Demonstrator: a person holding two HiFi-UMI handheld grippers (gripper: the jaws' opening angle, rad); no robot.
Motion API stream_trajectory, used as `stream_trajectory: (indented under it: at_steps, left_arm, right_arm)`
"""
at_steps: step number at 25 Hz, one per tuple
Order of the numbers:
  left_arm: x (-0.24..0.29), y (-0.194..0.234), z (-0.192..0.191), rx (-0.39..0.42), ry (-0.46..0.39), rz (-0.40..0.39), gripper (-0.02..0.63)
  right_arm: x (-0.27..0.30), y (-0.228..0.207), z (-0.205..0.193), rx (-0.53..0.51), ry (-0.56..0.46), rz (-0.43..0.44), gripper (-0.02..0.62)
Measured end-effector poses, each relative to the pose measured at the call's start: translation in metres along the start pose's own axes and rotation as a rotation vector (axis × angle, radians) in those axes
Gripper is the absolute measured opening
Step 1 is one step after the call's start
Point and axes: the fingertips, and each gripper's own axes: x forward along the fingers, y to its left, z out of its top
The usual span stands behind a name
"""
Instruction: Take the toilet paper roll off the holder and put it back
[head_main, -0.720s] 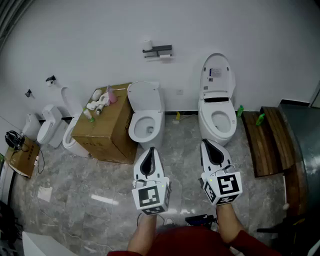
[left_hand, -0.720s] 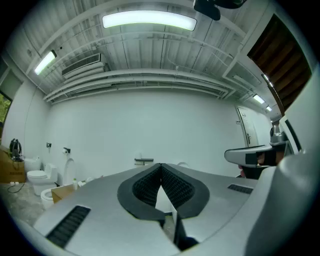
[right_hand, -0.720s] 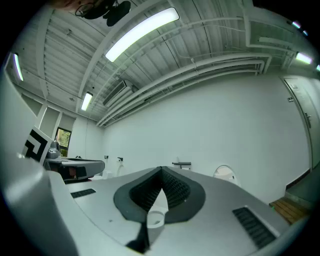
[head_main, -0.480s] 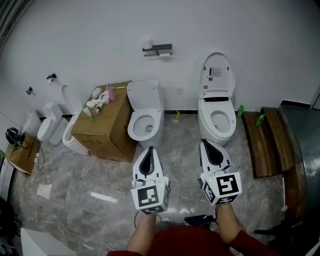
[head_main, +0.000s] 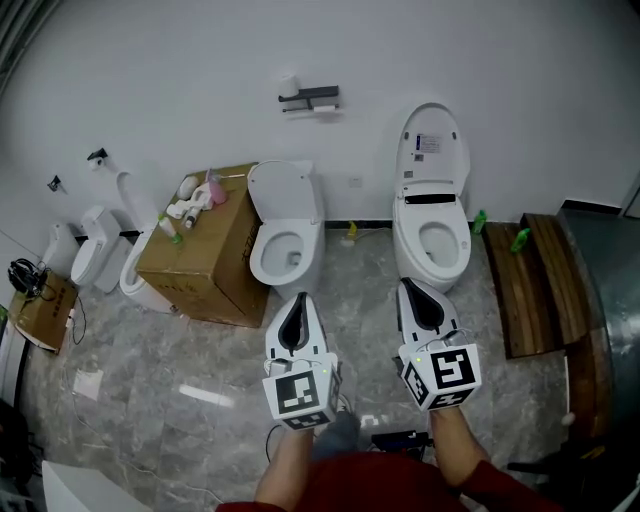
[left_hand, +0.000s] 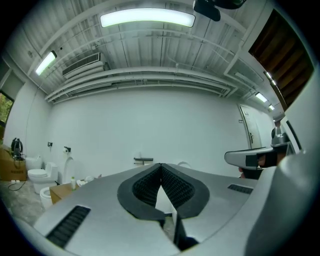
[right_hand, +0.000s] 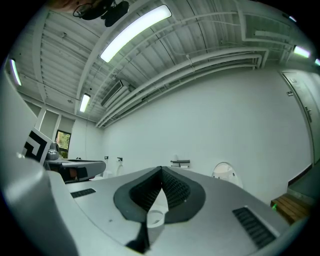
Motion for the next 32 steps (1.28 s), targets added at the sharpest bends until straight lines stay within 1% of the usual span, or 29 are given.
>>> stream_trajectory:
  at_steps: [3,6,14,21,26,32]
  left_arm:
    - [0.026,0.009,-0.004,-0.014,-0.003,-0.020,0.015]
    - [0.057,0.026,-0.008,-0.012,-0.010,-0.024,0.015]
    - [0.148,0.097,-0.004,-0.015,-0.020,-0.044,0.015]
    - [0.199,0.146,-0.004,-0.023,-0.023,-0.060,0.015]
    - [0.233,0.167,-0.014,-0.025,-0.013,-0.059,0.015]
    - [0.278,0.171,-0.027,-0.020,0.000,-0.075,0.015]
  right_arm:
    - [0.026,-0.004,-0.003,-0.013,-0.003,-0.008,0.009]
    - [0.061,-0.006,-0.003,-0.024,-0.003,-0.016,0.009]
    - [0.173,0.008,0.002,-0.043,-0.008,-0.026,0.009]
    - [0.246,0.026,0.001,-0.053,-0.025,-0.030,0.009]
    - [0.280,0.021,-0.004,-0.045,-0.023,-0.046,0.009]
    - [0.322,0.001,-0.018,-0.036,-0.010,-0.060,0.009]
